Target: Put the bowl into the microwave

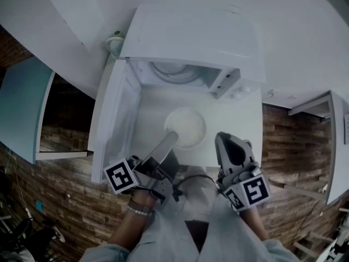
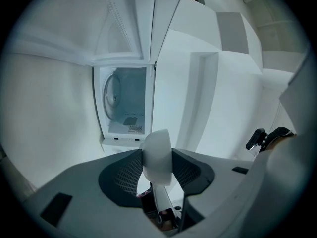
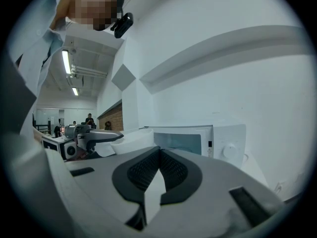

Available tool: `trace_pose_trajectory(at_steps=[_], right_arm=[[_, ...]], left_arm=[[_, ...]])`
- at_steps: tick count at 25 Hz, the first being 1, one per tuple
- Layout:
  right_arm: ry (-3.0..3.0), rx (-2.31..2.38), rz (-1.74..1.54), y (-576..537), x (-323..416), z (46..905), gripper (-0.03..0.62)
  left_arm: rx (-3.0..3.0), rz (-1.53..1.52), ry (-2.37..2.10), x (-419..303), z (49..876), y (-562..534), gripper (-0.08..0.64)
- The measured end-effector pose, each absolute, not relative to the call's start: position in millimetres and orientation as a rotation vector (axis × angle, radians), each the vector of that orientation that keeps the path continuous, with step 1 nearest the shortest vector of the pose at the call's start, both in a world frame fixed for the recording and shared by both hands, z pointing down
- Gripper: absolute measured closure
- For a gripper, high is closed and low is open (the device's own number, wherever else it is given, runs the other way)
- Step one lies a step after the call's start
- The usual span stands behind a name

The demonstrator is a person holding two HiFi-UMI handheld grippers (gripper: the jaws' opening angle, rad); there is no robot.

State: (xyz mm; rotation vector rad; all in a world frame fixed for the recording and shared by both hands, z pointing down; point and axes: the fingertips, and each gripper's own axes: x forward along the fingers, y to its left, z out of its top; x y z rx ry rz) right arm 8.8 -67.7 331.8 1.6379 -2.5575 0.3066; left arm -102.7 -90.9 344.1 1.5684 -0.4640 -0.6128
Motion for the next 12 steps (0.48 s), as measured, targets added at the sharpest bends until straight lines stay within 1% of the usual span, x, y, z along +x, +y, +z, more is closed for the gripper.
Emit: trace_pose_trajectory(at_steps=[12], right_arm=[[-2.584,1.554,0.32,-94.0,7.0,338.1,0.594]], left_arm=[[1.554,-0.625,-0.513,-103.8,352.7,-112.8,0.383]])
